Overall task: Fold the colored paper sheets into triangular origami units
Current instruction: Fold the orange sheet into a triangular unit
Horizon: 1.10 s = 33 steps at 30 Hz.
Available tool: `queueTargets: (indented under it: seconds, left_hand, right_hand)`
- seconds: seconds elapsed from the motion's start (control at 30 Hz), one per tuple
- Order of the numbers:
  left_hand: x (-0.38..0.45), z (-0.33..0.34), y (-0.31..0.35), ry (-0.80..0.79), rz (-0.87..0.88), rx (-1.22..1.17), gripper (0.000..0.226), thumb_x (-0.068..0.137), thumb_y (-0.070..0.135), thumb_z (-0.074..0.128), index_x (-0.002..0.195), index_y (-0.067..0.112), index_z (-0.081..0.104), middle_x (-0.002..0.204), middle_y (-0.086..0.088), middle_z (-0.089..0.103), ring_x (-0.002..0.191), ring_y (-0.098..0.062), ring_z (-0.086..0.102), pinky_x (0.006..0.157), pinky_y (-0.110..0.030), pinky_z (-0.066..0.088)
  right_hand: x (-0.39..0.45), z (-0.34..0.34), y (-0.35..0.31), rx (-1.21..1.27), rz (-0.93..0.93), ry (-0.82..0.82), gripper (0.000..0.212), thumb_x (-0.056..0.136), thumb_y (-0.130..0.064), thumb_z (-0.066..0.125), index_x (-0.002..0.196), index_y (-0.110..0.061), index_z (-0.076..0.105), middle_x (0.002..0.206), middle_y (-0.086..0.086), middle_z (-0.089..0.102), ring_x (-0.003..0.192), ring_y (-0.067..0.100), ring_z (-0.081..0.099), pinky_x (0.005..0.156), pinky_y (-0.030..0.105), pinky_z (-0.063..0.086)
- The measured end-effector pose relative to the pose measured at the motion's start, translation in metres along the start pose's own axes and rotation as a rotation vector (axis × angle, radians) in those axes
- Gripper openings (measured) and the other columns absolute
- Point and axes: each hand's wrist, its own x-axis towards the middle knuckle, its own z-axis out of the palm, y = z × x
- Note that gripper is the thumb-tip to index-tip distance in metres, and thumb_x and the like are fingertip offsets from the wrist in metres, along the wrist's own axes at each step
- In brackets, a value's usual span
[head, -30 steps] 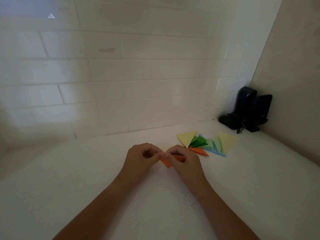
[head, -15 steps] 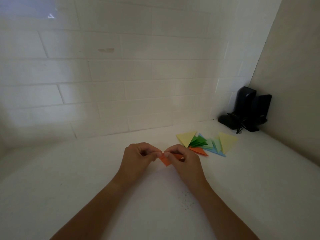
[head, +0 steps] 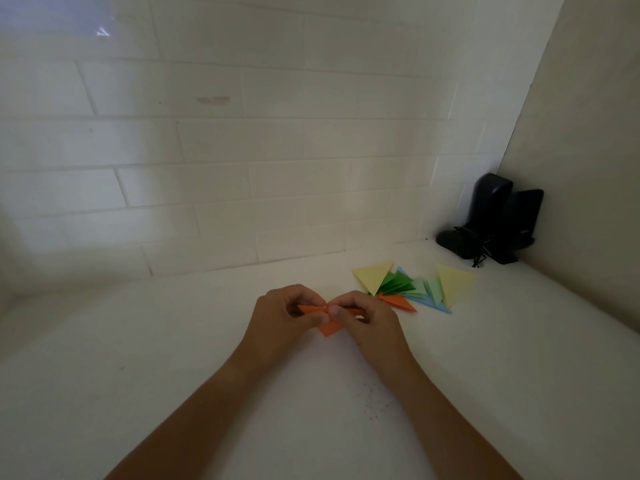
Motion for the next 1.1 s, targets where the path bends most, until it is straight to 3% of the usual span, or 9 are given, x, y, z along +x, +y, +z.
queueTargets:
  seconds: [0.13,0.3,0.4,0.6,0.77,0.9,1.03,1.1]
  left_hand:
    - [0.0008,-0.0009,-0.0014,0.033,0.01,-0.005,0.019,0.079,0.011,0.088,0.088,0.023,0.077,0.078,0.004,0.074,0.069,-0.004,0.066,0.068,-0.015,0.051]
    - [0.0008,-0.002,-0.004,-0.003,0.045,0.044,0.027,0.082,0.009,0.083,0.093,0.032,0.078,0.078,0.008,0.07,0.071,-0.006,0.064,0.07,-0.019,0.052]
    - [-0.0007,0.0,-0.0006,-0.03,0.025,0.076,0.02,0.083,0.015,0.082,0.09,0.034,0.079,0.087,0.011,0.074,0.081,-0.005,0.068,0.072,-0.019,0.052]
    - [-0.0033,-0.0008,0.0032,-0.018,-0.072,-0.062,0.007,0.084,0.018,0.084,0.079,0.023,0.082,0.083,0.0,0.078,0.085,-0.024,0.074,0.077,-0.04,0.059]
    - [-0.0014,-0.0025,0.0026,0.005,-0.087,-0.099,0.008,0.084,0.016,0.084,0.078,0.022,0.082,0.084,0.0,0.078,0.081,-0.016,0.073,0.073,-0.027,0.054]
    - [-0.0019,-0.0011,0.0036,0.019,-0.094,-0.097,0.01,0.084,0.016,0.083,0.078,0.023,0.082,0.082,0.001,0.078,0.079,-0.014,0.072,0.072,-0.025,0.054]
    - [-0.0003,-0.0031,0.004,0.027,-0.094,-0.125,0.007,0.085,0.016,0.083,0.079,0.021,0.082,0.083,0.0,0.078,0.079,-0.013,0.072,0.072,-0.025,0.053]
    - [-0.0004,-0.0033,0.0043,0.035,-0.116,-0.151,0.006,0.086,0.016,0.082,0.08,0.019,0.082,0.083,-0.001,0.078,0.078,-0.013,0.072,0.072,-0.026,0.053]
  right_hand:
    - [0.0017,-0.0011,0.0045,0.007,0.025,0.071,0.01,0.097,-0.015,0.069,0.094,-0.024,0.074,0.09,-0.005,0.074,0.089,0.011,0.068,0.075,0.021,0.051]
    - [0.0004,-0.0012,0.0049,-0.009,0.05,0.064,0.013,0.097,-0.014,0.068,0.088,-0.021,0.074,0.081,-0.001,0.072,0.072,0.012,0.066,0.071,0.026,0.052]
    - [0.0009,-0.0026,0.0033,-0.02,0.05,0.034,0.013,0.096,-0.015,0.069,0.087,-0.021,0.075,0.08,-0.001,0.072,0.069,0.012,0.066,0.071,0.028,0.053]
    - [0.0005,-0.0012,0.0024,-0.001,0.042,0.009,0.012,0.095,-0.012,0.07,0.088,-0.02,0.077,0.079,0.0,0.073,0.071,0.014,0.069,0.073,0.034,0.056]
    - [0.0016,-0.0006,0.0051,-0.02,0.042,0.051,0.013,0.095,-0.011,0.069,0.088,-0.02,0.075,0.08,0.0,0.073,0.076,0.016,0.069,0.072,0.027,0.054]
    - [0.0023,0.0005,0.007,-0.05,0.043,0.05,0.015,0.095,-0.011,0.07,0.084,-0.022,0.073,0.076,0.0,0.072,0.074,0.016,0.069,0.074,0.034,0.056]
    - [0.002,-0.0004,0.0064,0.031,0.079,0.079,0.01,0.096,-0.016,0.069,0.089,-0.02,0.075,0.079,0.0,0.074,0.075,0.011,0.069,0.072,0.023,0.053]
    - [0.0028,-0.0009,0.0081,0.054,0.096,0.098,0.01,0.097,-0.015,0.067,0.089,-0.017,0.074,0.08,0.002,0.073,0.075,0.01,0.068,0.073,0.025,0.053]
